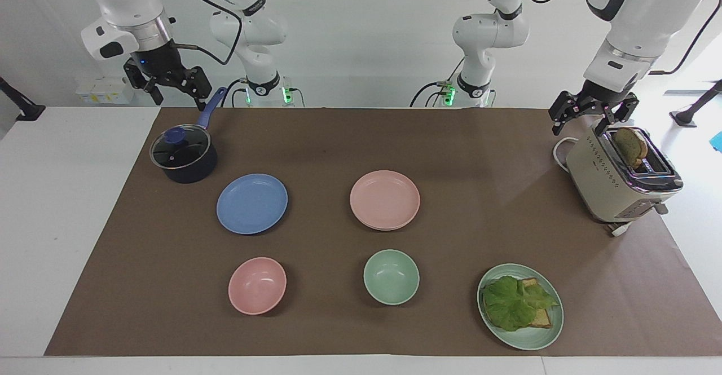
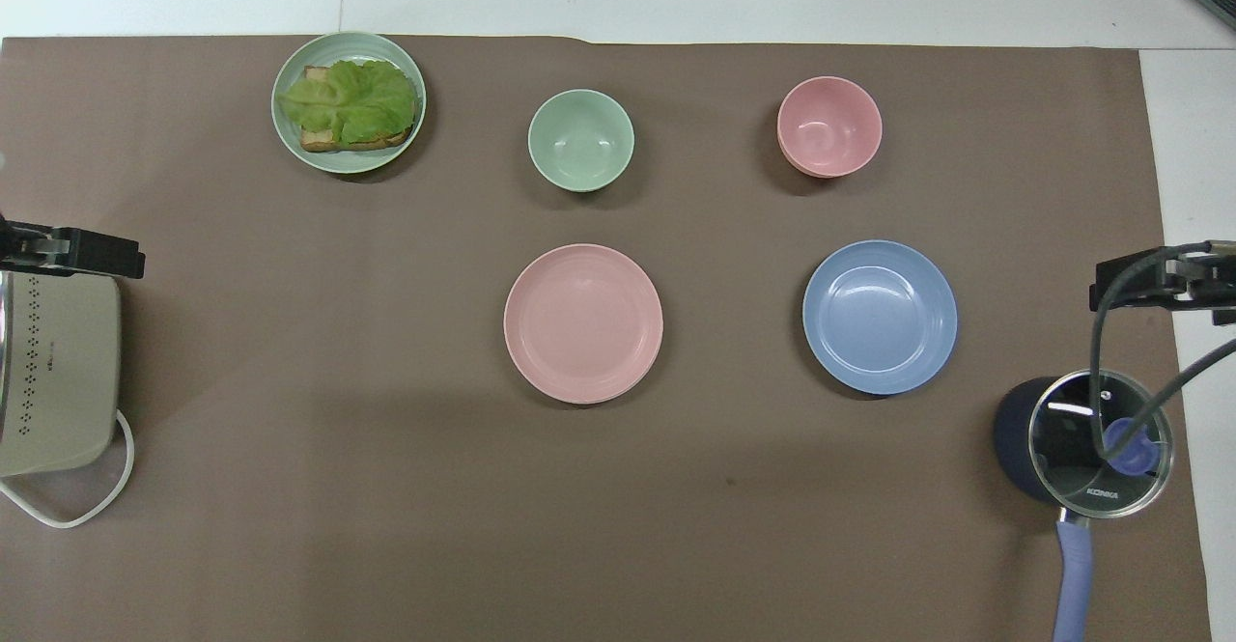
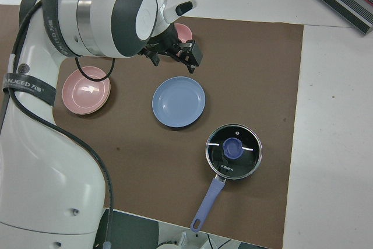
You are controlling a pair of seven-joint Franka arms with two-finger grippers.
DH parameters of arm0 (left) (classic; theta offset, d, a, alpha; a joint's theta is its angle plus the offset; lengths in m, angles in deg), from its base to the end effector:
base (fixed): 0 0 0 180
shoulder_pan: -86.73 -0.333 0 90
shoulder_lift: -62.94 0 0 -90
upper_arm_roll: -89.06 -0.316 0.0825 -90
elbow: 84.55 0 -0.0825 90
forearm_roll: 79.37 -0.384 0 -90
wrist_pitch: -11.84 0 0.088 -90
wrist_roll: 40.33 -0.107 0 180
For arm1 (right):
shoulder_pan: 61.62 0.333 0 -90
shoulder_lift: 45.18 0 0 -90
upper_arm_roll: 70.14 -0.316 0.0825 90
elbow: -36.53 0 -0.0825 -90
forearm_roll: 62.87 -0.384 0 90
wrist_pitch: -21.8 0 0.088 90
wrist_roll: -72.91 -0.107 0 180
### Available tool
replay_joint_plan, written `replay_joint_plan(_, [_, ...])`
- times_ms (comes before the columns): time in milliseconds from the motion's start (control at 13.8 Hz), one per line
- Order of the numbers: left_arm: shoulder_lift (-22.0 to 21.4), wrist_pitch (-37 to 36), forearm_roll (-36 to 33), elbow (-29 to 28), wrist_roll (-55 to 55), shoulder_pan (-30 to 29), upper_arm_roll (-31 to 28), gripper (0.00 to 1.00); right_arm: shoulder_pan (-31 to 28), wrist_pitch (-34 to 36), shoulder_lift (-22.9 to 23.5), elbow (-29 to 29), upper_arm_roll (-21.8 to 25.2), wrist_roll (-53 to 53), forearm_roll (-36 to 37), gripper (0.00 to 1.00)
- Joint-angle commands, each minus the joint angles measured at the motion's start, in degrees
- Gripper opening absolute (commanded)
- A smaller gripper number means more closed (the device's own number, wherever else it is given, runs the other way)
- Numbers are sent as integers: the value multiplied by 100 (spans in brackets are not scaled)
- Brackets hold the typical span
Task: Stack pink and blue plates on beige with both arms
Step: 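Reach the right gripper to the blue plate rim and grasp it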
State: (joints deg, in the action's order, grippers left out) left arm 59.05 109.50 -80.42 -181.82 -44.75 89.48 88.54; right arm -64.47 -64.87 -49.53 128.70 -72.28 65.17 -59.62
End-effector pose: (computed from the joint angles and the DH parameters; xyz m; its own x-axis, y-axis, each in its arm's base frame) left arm 0.5445 -0.0193 0.6135 0.9903 -0.1181 0.0730 -0.1167 -0.9929 -0.0234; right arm 0.5246 -0.0120 0.6428 0.9886 -0.1501 -0.0118 -0.1491 -0.9869 0.0616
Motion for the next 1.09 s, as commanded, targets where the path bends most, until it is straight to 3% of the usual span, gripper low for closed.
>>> replay_joint_plan(0, [-32,-107,-88,23,-58,-38,26,100,-58,-419,-145,406,3,18,-114,100])
replay_joint_plan(434, [-32,-107,-88,23,-58,-29,26,100,-58,-1921,39,1750,3,71,-105,100])
replay_joint_plan(796, [-32,-107,-79,23,-58,-38,26,100,-101,-3599,522,2875,3,168,-35,100])
replay_joint_plan(1013, [-32,-107,-79,23,-58,-29,26,100,-321,-4523,970,3193,3,527,-35,100])
